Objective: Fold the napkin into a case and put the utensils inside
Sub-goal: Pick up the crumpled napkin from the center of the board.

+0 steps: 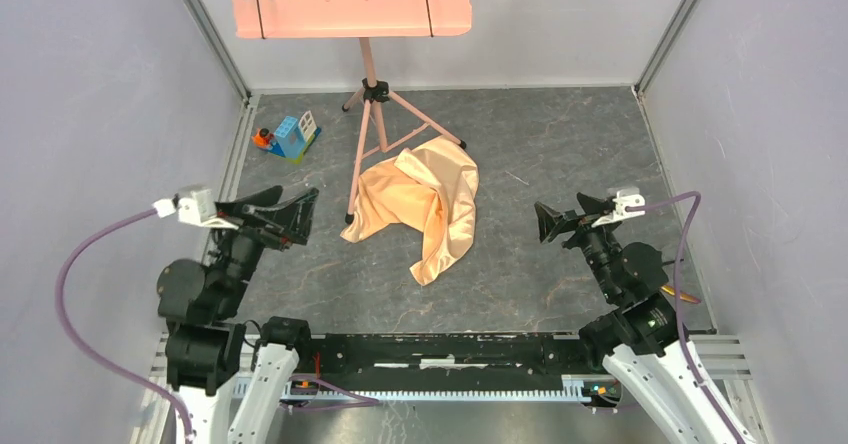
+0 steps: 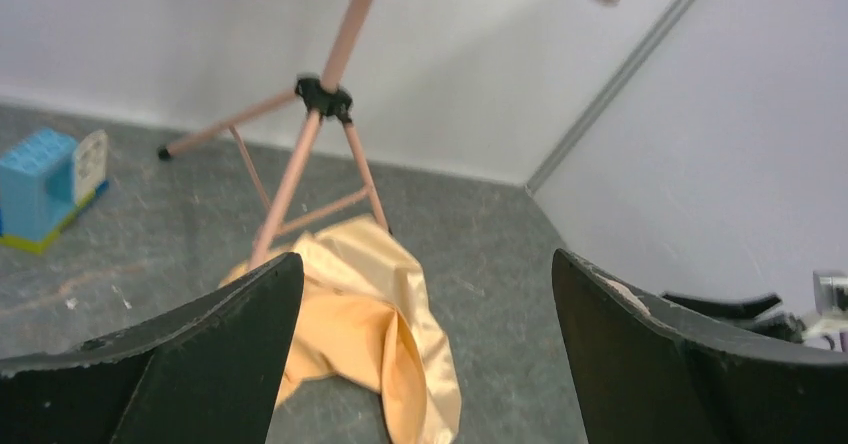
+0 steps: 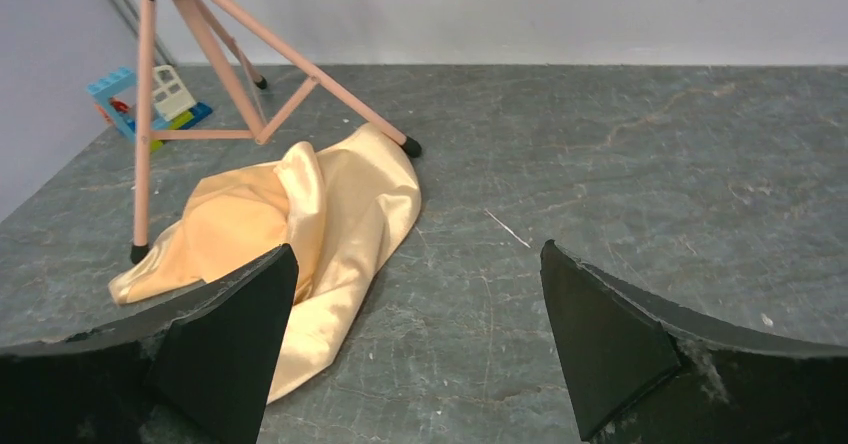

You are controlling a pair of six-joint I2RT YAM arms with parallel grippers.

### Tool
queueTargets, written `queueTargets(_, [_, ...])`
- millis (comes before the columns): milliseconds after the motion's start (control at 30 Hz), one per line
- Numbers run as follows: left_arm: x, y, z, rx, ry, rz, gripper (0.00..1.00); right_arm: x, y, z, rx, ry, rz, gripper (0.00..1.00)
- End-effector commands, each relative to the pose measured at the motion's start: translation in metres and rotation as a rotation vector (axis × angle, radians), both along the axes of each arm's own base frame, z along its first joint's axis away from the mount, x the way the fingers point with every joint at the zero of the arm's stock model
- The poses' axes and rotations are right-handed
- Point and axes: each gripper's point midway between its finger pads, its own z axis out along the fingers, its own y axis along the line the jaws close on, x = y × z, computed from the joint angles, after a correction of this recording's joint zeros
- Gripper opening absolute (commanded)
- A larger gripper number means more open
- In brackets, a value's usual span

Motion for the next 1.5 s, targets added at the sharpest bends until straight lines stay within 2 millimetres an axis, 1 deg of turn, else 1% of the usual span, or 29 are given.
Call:
queueTargets(0, [0.023, -0.034, -0.052, -0.003, 0.226, -0.186, 1.0, 0.015, -0.011, -0.016, 0.022, 0.07, -0.103, 0.98])
queueTargets(100, [0.027, -0.061, -0.088, -0.059, 0.369, -0.348, 1.0, 0.025, -0.005, -0.045, 0.038, 0.163, -0.116, 0.98])
queueTargets(167, [0.026, -0.074, -0.113, -0.09, 0.464, -0.435, 1.0, 0.03, 0.01, -0.059, 0.086, 0.223, -0.073, 0.98])
queueTargets(233, [0.022, -0.081, -0.137, -0.104, 0.55, -0.487, 1.0, 0.036, 0.031, -0.068, 0.157, 0.259, -0.001, 0.98])
queueTargets(267, [0.02, -0.082, -0.149, -0.107, 0.592, -0.496, 1.0, 0.037, 0.046, -0.074, 0.174, 0.287, 0.065, 0.98])
queueTargets(300, [0.017, -0.082, -0.158, -0.105, 0.622, -0.499, 1.0, 0.04, 0.061, -0.075, 0.196, 0.301, 0.127, 0.98])
queueTargets(333, [0.014, -0.081, -0.166, -0.095, 0.649, -0.495, 1.0, 0.042, 0.077, -0.083, 0.213, 0.348, 0.185, 0.98])
queueTargets(400, [0.009, -0.078, -0.178, -0.073, 0.688, -0.476, 1.0, 0.052, 0.098, -0.096, 0.226, 0.417, 0.222, 0.98])
queueTargets(433, [0.007, -0.076, -0.183, -0.066, 0.703, -0.466, 1.0, 0.059, 0.107, -0.104, 0.212, 0.442, 0.219, 0.98])
queueTargets(533, [0.004, -0.075, -0.184, -0.084, 0.702, -0.454, 1.0, 0.077, 0.144, -0.111, 0.164, 0.453, 0.26, 0.95])
queueTargets(567, [0.004, -0.074, -0.183, -0.087, 0.699, -0.449, 1.0, 0.082, 0.16, -0.113, 0.146, 0.454, 0.283, 0.92])
queueTargets(600, [0.004, -0.074, -0.181, -0.086, 0.694, -0.451, 1.0, 0.086, 0.176, -0.119, 0.127, 0.47, 0.31, 0.89])
queueTargets(633, [0.003, -0.074, -0.181, -0.087, 0.697, -0.452, 1.0, 0.09, 0.194, -0.116, 0.112, 0.465, 0.346, 0.83])
queueTargets(667, [0.002, -0.074, -0.18, -0.083, 0.7, -0.453, 1.0, 0.095, 0.209, -0.12, 0.086, 0.474, 0.369, 0.76])
queueTargets(700, [0.002, -0.075, -0.179, -0.081, 0.705, -0.456, 1.0, 0.102, 0.22, -0.12, 0.063, 0.471, 0.365, 0.75])
queueTargets(733, [0.0, -0.075, -0.178, -0.08, 0.711, -0.463, 1.0, 0.11, 0.228, -0.125, 0.034, 0.471, 0.345, 0.74])
queueTargets(800, [-0.002, -0.076, -0.177, -0.074, 0.718, -0.473, 1.0, 0.126, 0.236, -0.137, -0.031, 0.488, 0.294, 0.73])
queueTargets(833, [-0.004, -0.076, -0.176, -0.072, 0.722, -0.475, 1.0, 0.135, 0.235, -0.148, -0.074, 0.507, 0.254, 0.71])
queueTargets(900, [-0.006, -0.076, -0.174, -0.07, 0.719, -0.481, 1.0, 0.15, 0.231, -0.16, -0.149, 0.529, 0.183, 0.67])
queueTargets(933, [-0.008, -0.077, -0.172, -0.072, 0.716, -0.488, 1.0, 0.156, 0.227, -0.167, -0.183, 0.539, 0.148, 0.66])
queueTargets(1000, [-0.012, -0.079, -0.169, -0.083, 0.711, -0.505, 1.0, 0.163, 0.22, -0.175, -0.245, 0.546, 0.1, 0.61])
queueTargets(1100, [-0.015, -0.082, -0.165, -0.102, 0.698, -0.529, 1.0, 0.166, 0.211, -0.187, -0.314, 0.565, 0.059, 0.6])
queueTargets(1133, [-0.016, -0.084, -0.163, -0.11, 0.688, -0.538, 1.0, 0.165, 0.21, -0.192, -0.331, 0.576, 0.064, 0.59])
queueTargets(1200, [-0.016, -0.088, -0.166, -0.132, 0.692, -0.565, 1.0, 0.159, 0.211, -0.201, -0.341, 0.594, 0.09, 0.56])
queueTargets(1300, [-0.012, -0.097, -0.178, -0.149, 0.719, -0.585, 1.0, 0.149, 0.218, -0.206, -0.339, 0.607, 0.163, 0.39])
queueTargets(1367, [-0.011, -0.108, -0.193, -0.114, 0.766, -0.585, 1.0, 0.145, 0.218, -0.203, -0.329, 0.607, 0.187, 0.22])
queueTargets(1400, [-0.011, -0.116, -0.201, -0.08, 0.79, -0.591, 1.0, 0.142, 0.217, -0.2, -0.324, 0.605, 0.195, 0.15])
queueTargets(1433, [-0.017, -0.13, -0.208, -0.038, 0.81, -0.622, 1.0, 0.14, 0.215, -0.193, -0.308, 0.599, 0.197, 0.07])
queueTargets(1467, [-0.015, -0.14, -0.215, -0.001, 0.827, -0.613, 1.0, 0.136, 0.212, -0.189, -0.3, 0.599, 0.203, 0.02])
